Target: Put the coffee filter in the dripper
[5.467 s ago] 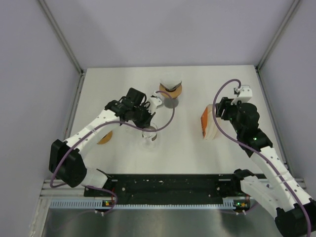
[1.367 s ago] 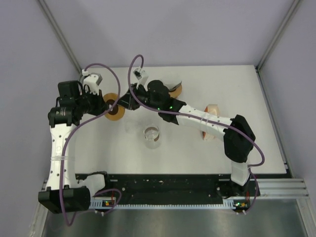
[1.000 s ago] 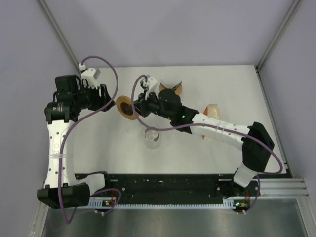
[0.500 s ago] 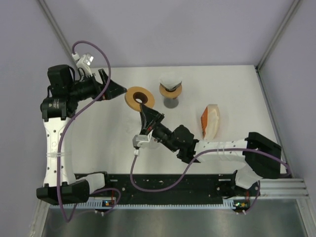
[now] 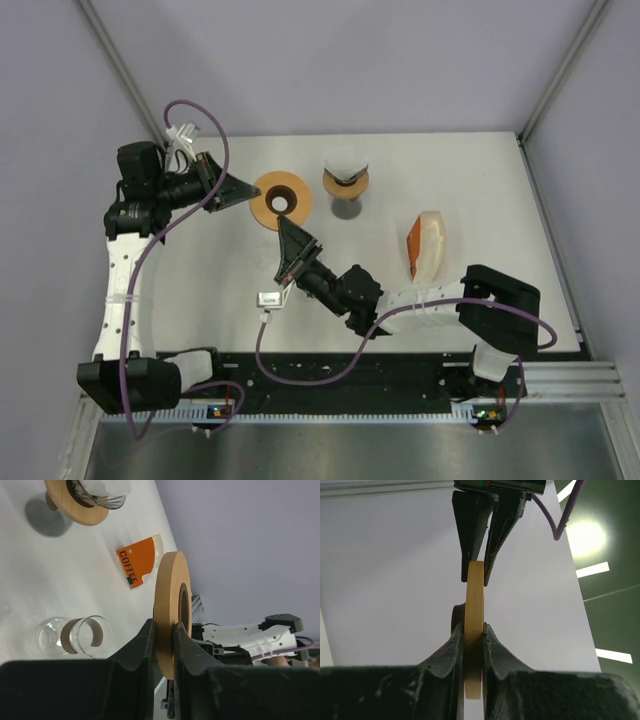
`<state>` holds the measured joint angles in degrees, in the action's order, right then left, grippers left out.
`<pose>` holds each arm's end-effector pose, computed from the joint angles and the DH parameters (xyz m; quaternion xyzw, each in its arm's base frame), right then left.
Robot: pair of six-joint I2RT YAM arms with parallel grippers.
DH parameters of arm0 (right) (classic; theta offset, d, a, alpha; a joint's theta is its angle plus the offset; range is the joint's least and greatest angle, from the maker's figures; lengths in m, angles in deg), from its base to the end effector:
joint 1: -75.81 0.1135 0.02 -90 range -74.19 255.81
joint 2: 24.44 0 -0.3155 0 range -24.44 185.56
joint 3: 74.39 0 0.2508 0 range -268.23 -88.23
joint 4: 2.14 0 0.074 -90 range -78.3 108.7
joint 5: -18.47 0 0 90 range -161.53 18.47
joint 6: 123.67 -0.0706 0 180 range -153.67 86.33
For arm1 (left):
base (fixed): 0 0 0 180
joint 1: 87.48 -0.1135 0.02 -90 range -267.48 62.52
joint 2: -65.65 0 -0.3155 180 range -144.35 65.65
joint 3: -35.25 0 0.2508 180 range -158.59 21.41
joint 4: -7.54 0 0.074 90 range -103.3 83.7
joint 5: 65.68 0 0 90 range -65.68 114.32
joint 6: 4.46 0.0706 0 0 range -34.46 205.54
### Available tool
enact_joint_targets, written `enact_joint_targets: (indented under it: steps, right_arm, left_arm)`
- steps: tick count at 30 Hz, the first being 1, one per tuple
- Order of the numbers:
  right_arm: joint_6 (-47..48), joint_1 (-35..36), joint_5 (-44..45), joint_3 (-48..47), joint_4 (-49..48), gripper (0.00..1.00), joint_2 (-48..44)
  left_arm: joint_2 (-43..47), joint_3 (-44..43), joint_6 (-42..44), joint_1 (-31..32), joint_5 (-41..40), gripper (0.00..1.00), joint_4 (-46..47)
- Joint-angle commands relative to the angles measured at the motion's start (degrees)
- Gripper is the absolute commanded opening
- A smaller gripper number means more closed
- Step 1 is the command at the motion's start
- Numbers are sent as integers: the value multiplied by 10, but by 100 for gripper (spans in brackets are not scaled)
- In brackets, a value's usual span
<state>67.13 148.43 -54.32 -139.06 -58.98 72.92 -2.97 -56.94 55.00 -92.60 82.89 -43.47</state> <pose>0.1396 0.3760 0.3488 -0.5293 0.1562 -0.2809 0.7852 0.2377 -0.0392 0.4565 0.0135 0.7874 -0.5074 0.3498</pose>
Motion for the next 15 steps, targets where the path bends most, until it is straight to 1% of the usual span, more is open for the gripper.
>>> enact_joint_targets:
  steps: [1,2,3,8,10,11,12,14,15]
  right_arm:
    - [6,6,7,-30,-69,0,-4]
    - [-2,6,11,-32,-65,0,-6]
    - [-9,7,15,-33,-60,0,-7]
    - [-70,7,41,-34,-12,0,-21]
    - [-102,7,58,-36,12,1,-27]
    - [-123,6,71,-38,29,14,-31]
    - [-133,6,85,-38,38,38,-31]
    - [-159,7,109,-34,53,74,-38]
    - [-173,9,120,-31,69,83,-44]
  left_arm:
    - [16,28,-43,6,58,8,80]
    - [16,39,-50,9,65,1,88]
    - [19,47,-57,11,72,0,96]
    - [17,77,-93,17,102,0,142]
    - [16,75,-94,17,100,0,142]
    - [16,73,-94,16,96,0,142]
    - [16,73,-97,16,93,0,142]
    - [10,70,-100,16,88,0,144]
    - [6,70,-100,14,84,0,143]
